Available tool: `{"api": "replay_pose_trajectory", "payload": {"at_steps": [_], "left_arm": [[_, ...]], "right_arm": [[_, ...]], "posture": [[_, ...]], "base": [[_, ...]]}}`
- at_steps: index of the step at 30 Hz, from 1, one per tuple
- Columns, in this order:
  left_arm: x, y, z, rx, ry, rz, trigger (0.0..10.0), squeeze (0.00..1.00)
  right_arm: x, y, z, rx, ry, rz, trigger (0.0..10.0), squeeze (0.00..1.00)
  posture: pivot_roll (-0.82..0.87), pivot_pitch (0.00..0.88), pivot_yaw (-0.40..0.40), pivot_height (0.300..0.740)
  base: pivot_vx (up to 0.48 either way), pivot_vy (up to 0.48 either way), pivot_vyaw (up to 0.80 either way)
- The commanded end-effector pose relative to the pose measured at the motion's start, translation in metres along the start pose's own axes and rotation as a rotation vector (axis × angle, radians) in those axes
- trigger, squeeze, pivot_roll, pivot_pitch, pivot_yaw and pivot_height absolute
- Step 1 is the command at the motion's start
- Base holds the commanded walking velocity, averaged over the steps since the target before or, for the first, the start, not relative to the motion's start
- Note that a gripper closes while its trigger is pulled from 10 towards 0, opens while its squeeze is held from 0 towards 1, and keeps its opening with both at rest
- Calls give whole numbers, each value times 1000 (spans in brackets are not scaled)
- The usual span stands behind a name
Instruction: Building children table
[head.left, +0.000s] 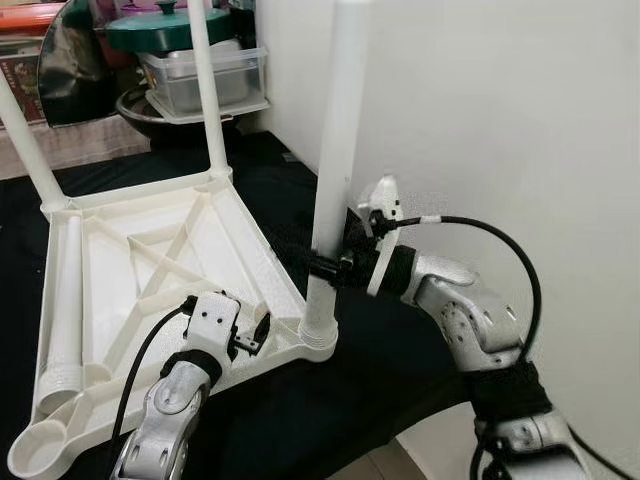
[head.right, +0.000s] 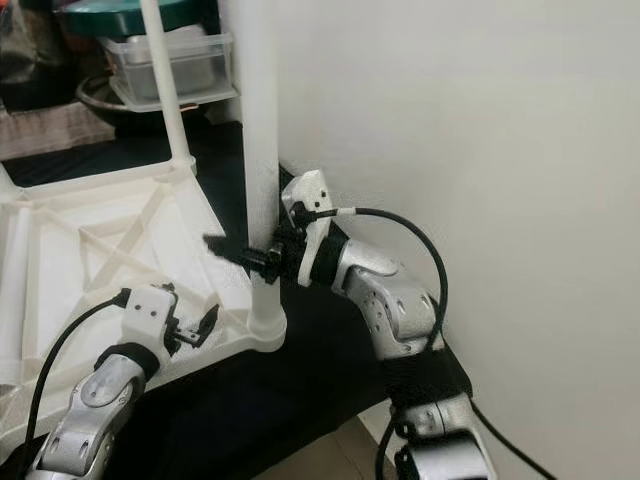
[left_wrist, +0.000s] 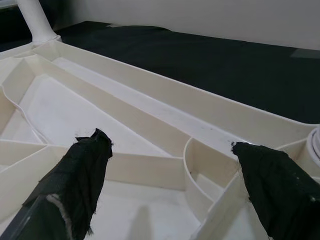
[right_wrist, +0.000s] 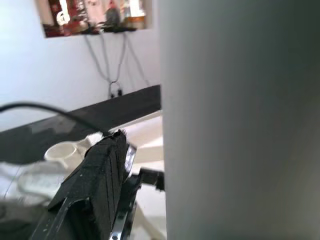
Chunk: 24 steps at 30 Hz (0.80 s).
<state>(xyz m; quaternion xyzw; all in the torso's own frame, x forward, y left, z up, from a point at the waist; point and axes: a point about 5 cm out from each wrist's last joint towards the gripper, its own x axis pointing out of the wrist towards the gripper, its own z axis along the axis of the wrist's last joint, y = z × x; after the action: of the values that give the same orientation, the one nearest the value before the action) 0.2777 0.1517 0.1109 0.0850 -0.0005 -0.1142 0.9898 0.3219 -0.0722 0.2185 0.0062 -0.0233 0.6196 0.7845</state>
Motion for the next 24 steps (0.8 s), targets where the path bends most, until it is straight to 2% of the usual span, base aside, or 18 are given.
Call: {"api": "replay_pose_trajectory", "payload": {"at_steps": [1,2,3,5,6,7,8,9,11,12,13,14,15,20,21,22,23,24], "left_arm": [[-3,-1,-2,13,6,-1,10000,0],[-3,-1,-2,13,6,-1,10000,0],[-5,0,-2,14,8,2,10000,0],[-5,1,-2,14,8,2,10000,0],[-6,2,-3,15,11,2,10000,0],[-6,2,-3,16,12,2,10000,0],[-6,2,-3,16,12,2,10000,0],[-6,2,-3,17,13,0,10000,0],[-4,1,-4,18,15,-5,10000,0],[-4,1,-4,18,15,-5,10000,0],[-2,0,-2,16,11,-8,10000,0],[-1,-1,-1,14,9,-10,10000,0],[-1,-1,-1,13,7,-11,10000,0],[-1,-2,-1,14,8,-13,10000,0],[-1,-2,-2,14,10,-15,10000,0],[-1,-2,-2,14,10,-15,10000,0],[-2,-2,-3,14,12,-17,10000,0],[-1,-2,-4,16,14,-19,10000,0]], "right_arm": [[13,-4,-17,42,44,-59,0,0],[13,-4,-17,42,44,-59,0,0],[15,-12,-25,62,78,-147,0,0],[14,-13,-26,64,84,-152,0,0],[7,-33,-40,99,164,-444,0,0],[3,-39,-45,108,190,-541,0,0],[3,-39,-45,108,190,-541,0,0],[-18,-55,-54,149,240,-867,0,0],[-50,-64,-66,193,293,-1248,0,0],[-50,-64,-66,193,293,-1248,0,0],[-52,-53,-68,204,265,-1329,4275,0],[-48,-44,-66,208,237,-1318,4275,0],[-45,-39,-65,211,220,-1305,10000,0],[-26,-26,-60,219,181,-1223,10000,0],[-9,-20,-44,191,70,-1084,10000,0],[-9,-20,-44,191,70,-1084,10000,0],[3,-14,-32,168,-11,-976,10000,0],[8,-12,-23,161,-76,-896,10000,1000]], "posture": [[123,0,-68,740],[123,0,-68,740],[124,0,-66,740],[124,0,-66,740],[117,0,-61,740],[117,0,-61,740],[117,0,-61,740],[106,0,-56,740],[105,0,-56,740],[105,0,-56,740],[103,0,-53,740],[103,0,-53,740],[103,0,-53,740],[97,0,-49,740],[89,0,-41,740],[89,0,-41,740],[89,0,-41,740],[90,0,-43,740]], "base": [[0,0,0],[0,0,0],[0,0,0],[0,0,0],[0,0,0],[0,0,0],[0,0,0],[0,0,0],[0,0,0],[0,0,0],[0,0,0],[0,0,0],[0,0,0],[0,0,0],[0,0,0],[0,0,0],[0,0,0],[0,0,0]]}}
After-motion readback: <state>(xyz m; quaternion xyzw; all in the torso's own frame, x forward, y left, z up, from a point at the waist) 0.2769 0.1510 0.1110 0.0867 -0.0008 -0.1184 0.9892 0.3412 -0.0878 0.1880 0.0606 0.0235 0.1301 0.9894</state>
